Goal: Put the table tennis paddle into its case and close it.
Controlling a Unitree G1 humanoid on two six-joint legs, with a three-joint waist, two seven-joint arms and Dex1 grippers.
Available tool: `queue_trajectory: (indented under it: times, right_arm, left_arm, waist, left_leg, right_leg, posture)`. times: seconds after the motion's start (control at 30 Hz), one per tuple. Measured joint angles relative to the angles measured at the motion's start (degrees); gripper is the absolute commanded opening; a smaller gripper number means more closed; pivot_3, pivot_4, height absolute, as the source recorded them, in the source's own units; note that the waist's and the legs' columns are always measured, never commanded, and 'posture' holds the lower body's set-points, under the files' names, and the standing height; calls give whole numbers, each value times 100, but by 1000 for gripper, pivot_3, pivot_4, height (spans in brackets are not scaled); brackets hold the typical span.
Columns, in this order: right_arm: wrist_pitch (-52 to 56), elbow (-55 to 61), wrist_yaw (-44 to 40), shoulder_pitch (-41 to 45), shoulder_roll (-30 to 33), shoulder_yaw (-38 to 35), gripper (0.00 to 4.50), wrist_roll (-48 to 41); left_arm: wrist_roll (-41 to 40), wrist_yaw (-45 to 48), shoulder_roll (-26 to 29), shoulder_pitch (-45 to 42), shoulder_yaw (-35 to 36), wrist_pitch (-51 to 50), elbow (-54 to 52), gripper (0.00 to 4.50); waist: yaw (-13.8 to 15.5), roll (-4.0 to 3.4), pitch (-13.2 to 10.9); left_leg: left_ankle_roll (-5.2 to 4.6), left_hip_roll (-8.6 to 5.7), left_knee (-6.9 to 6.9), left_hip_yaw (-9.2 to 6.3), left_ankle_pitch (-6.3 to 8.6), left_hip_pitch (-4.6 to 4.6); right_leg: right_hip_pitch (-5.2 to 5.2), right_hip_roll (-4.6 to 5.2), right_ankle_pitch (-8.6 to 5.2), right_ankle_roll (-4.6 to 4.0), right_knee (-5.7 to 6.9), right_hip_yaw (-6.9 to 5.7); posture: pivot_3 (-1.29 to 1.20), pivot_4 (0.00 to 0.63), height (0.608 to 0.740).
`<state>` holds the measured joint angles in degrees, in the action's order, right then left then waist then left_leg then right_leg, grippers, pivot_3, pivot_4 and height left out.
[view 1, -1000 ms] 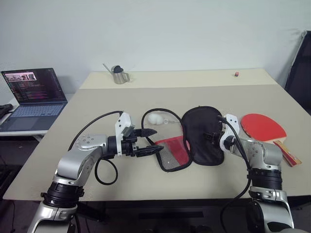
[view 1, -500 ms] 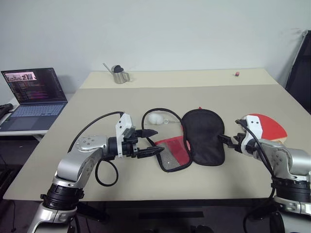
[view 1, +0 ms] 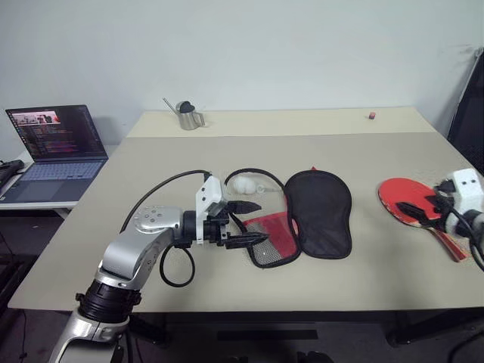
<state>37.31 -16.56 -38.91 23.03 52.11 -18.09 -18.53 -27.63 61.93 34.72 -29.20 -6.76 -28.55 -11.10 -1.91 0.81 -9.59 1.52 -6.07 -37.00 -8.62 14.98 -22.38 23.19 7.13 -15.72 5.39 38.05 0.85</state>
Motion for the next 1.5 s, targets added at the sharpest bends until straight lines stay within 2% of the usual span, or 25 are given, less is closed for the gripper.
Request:
queue_trajectory:
  times: [0.13,0.37,0.7,0.8,1.07,1.2,1.33,1.5]
  right_arm:
    - [-335,-758,-317,7,230,32,4472,180]
    - [-479,-1461,-732,51,247,317,4472,303]
    - [-845,-2232,-610,371,109,498,4472,600]
    - [-880,-2396,-581,507,13,477,3892,600]
    - [-935,-2482,-263,650,-239,469,1193,623]
    - [-900,-2453,-2,662,-344,464,1092,644]
    - [-724,-2290,297,683,-416,433,1092,620]
    - [-100,-1310,700,688,-592,360,1092,530]
  left_arm:
    - [15,26,-19,-28,-23,38,10,3844]
    - [82,123,-78,-85,-33,86,86,3844]
    - [151,137,-98,-90,-34,168,198,3844]
    - [171,134,-98,-90,-35,172,201,3844]
    - [203,132,-98,-89,-34,179,206,3844]
    - [207,126,-72,-87,-23,181,206,3844]
    - [208,121,8,-51,14,185,206,3844]
    - [199,123,169,113,149,226,205,3844]
  waist:
    - [-15,0,0]
    - [-6,0,0]
    - [-4,1,0]
    - [-12,4,2]
    - [-14,9,5]
    - [-13,14,4]
    - [-13,14,3]
    - [-24,6,-1]
  left_leg:
    - [0,14,0,23,0,3]
    - [-3,18,-3,38,1,2]
    - [-3,19,-5,48,1,3]
    - [-3,25,-8,58,1,6]
    - [-10,62,-6,76,6,63]
    - [-23,65,-7,73,14,103]
    - [-27,65,-7,75,15,108]
    - [-23,72,1,71,14,102]
  right_leg:
    - [-1,-6,0,0,2,5]
    - [-2,-7,1,1,1,7]
    - [-3,-7,3,3,0,9]
    - [-4,-12,9,0,-2,15]
    - [-52,-45,24,-19,-14,22]
    - [-105,-52,27,-15,-34,23]
    - [-106,-52,33,-13,-33,30]
    - [-85,-55,34,-16,-23,40]
  posture:
    - [0,150,740]
    - [0,150,740]
    - [0,150,740]
    - [0,150,740]
    - [0,150,740]
    - [0,150,740]
    - [0,150,740]
    - [0,150,740]
